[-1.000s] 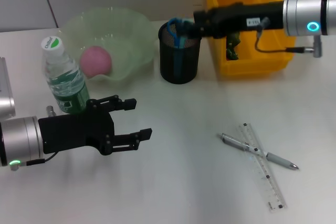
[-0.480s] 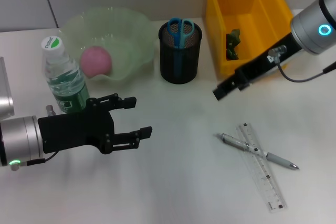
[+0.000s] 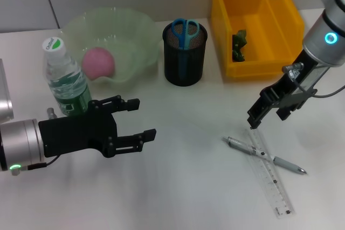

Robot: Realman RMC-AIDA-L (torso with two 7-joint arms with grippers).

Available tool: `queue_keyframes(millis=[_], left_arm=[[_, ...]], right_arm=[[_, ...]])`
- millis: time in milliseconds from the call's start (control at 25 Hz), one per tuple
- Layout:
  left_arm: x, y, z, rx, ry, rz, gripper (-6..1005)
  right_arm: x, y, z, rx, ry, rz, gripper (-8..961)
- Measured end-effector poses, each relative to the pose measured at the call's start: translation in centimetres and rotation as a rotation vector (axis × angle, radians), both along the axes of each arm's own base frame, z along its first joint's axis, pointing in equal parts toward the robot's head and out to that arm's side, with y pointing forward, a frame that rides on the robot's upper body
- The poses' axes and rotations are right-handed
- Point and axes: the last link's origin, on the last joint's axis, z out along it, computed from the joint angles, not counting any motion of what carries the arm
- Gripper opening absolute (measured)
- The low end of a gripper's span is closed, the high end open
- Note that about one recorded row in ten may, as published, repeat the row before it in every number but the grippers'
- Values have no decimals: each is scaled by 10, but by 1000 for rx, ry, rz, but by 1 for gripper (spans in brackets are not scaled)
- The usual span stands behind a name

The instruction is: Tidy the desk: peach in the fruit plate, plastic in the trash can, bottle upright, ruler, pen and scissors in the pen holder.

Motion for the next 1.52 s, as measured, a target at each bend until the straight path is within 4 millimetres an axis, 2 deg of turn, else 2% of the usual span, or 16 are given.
queue_keyframes(millis=[440,560,1000,1520], left_arm=[[4,3,0,-3,2,-11,773],[4,3,1,-3,2,-13,773],[5,3,3,-12,-2,-16,773],[7,3,5,-14,2,-32,772]], right_arm=[[8,11,-39,-29,-84,-1,748],[9,12,-44,-30,-102,17,748],[15,14,-55,-14,-123,23,746],[12,16,-61,-10,-146,30,744]])
